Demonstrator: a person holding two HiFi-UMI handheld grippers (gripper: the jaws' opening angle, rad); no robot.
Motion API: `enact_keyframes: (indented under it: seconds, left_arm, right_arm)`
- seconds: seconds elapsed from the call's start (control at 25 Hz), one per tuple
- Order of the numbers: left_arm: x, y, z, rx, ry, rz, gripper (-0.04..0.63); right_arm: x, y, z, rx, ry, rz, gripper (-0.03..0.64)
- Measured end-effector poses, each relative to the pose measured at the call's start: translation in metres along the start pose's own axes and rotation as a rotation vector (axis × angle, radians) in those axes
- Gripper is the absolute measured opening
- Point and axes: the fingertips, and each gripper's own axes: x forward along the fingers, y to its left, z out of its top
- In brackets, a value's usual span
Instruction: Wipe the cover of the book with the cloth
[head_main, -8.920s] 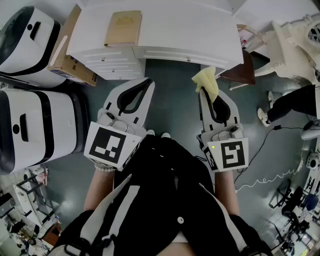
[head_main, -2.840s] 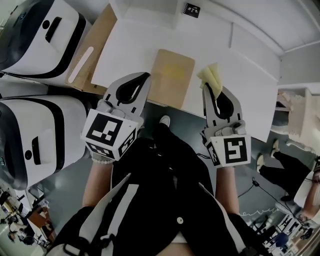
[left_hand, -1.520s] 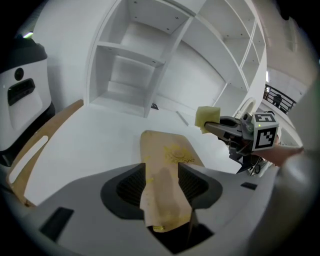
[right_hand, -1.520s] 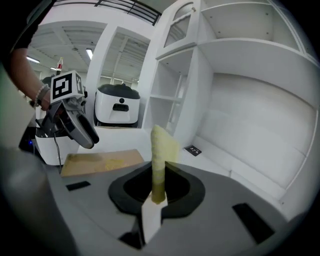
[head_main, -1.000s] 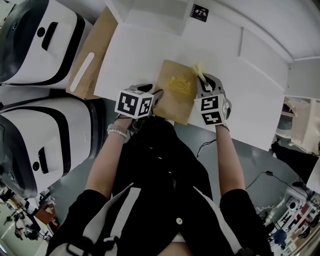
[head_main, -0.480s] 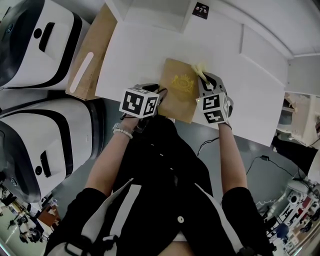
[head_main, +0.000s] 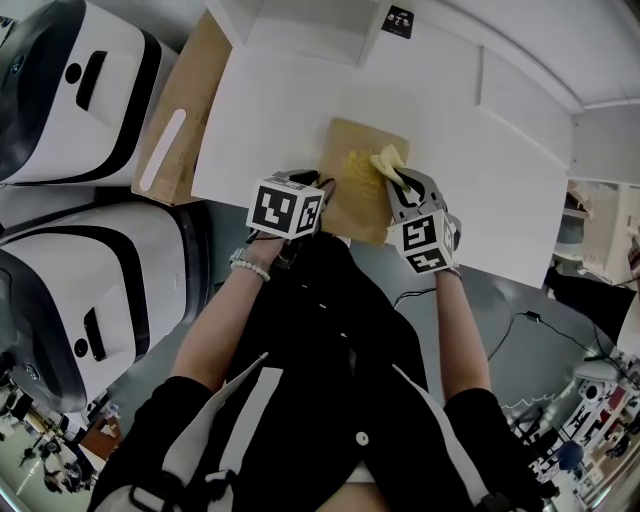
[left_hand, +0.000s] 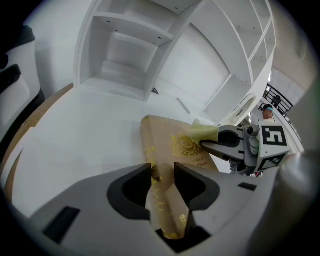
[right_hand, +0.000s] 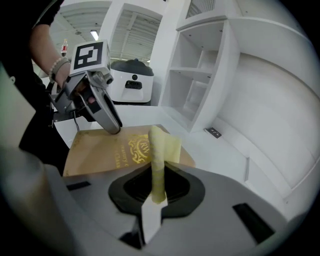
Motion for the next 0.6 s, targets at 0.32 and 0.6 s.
enact_keyframes:
  seconds: [0.32,0.6]
  left_arm:
    - [0.0,0.001,0.002,0.011,0.019,0.009,0.147]
    - [-0.001,0.0,0.001,0.019,0.024,0.007,0.147]
  right_arm:
    - [-0.019,0.041,-0.003,-0.015,-0.024,0.108,0.035]
    - [-0.035,0.081,-0.005,-0.027,-0.047,0.233,0.035]
